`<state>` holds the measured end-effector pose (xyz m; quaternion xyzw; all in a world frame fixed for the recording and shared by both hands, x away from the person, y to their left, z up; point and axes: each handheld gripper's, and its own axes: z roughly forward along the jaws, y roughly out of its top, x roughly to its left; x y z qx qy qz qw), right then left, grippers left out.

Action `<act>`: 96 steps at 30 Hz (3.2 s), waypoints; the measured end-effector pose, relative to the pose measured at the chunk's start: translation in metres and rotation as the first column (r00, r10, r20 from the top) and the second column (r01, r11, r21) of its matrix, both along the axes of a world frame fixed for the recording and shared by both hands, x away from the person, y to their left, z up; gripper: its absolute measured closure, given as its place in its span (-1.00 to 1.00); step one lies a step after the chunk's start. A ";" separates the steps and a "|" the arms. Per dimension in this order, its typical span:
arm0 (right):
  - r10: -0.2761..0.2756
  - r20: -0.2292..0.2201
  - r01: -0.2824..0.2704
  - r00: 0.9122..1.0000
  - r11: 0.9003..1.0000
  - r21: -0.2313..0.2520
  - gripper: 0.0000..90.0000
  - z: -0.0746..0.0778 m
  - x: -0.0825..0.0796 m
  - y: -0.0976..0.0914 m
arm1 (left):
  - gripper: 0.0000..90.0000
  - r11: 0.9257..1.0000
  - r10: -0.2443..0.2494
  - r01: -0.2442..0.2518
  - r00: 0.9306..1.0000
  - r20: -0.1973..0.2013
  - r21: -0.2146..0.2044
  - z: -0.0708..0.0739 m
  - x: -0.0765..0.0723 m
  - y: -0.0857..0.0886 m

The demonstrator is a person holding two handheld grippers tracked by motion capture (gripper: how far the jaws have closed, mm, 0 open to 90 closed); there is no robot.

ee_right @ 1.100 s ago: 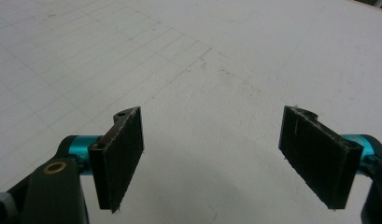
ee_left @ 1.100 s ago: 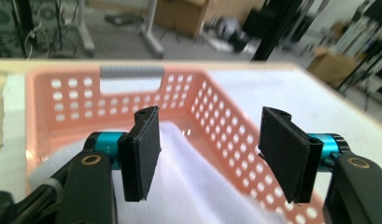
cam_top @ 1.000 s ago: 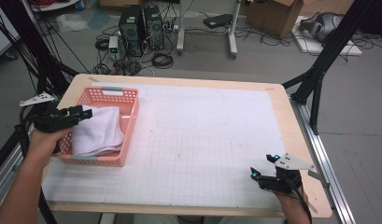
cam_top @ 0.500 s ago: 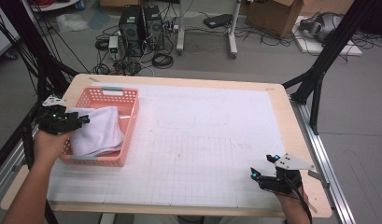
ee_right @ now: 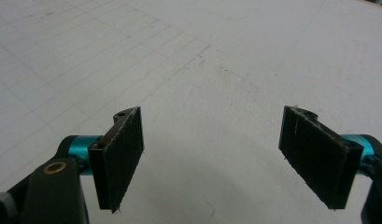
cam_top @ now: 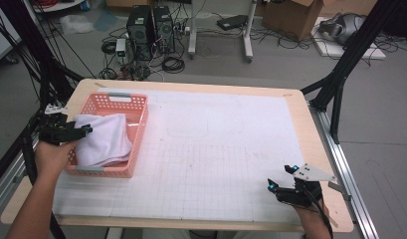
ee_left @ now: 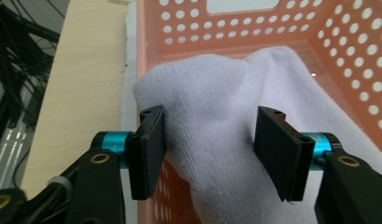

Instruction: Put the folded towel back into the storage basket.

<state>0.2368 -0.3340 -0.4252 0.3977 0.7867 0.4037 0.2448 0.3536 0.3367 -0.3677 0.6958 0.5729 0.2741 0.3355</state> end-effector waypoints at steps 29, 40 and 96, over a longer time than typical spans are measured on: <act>0.009 -0.015 -0.010 1.000 1.000 -0.013 -0.54 -0.003 0.002 0.005 | 0.69 0.975 -0.206 0.209 0.977 0.051 -0.080 -0.016 0.031 -0.024; 0.011 -0.014 -0.012 1.000 1.000 -0.014 -0.54 -0.003 0.002 0.005 | 0.17 0.985 -0.066 0.087 0.988 0.139 -0.151 0.000 0.017 -0.016; -0.001 0.019 0.001 1.000 0.999 0.038 -0.54 0.002 0.001 0.001 | -0.55 0.905 -0.196 0.342 0.862 0.468 -0.252 0.015 -0.028 -0.045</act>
